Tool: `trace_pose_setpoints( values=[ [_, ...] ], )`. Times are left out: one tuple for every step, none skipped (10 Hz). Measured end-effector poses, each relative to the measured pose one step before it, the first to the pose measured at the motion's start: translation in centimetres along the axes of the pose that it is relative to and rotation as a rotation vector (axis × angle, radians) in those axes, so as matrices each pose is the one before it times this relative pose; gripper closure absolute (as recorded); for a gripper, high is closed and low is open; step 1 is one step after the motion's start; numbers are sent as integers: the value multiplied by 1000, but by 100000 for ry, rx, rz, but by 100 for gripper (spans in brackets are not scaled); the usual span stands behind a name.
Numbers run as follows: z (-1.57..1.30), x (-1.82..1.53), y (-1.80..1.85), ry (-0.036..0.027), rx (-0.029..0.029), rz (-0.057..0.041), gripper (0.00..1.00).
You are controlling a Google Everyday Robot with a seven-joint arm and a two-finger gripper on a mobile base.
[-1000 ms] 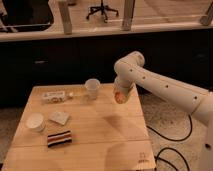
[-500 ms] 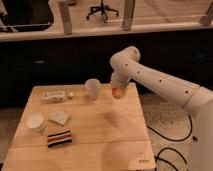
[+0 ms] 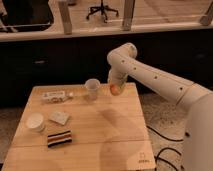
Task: Place apple in paper cup
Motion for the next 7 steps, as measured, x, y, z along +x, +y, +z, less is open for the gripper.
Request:
trace_pose_setpoints(
  values=[
    [-46,-183,-316,-189,177,-1206,99],
    [-139,-321,169,287,-432,-997,99],
    [-215,-976,347,-293,-573,-2350,99],
    [-338,-1240,21,-201,-317,-3137,99],
    [-256,-1859,-26,-529,-649,-4367,99],
    [-396,-2032,-346,-559,-484,-5098,99],
    [-119,-1316,-302,-255,-620,-3834,99]
  ],
)
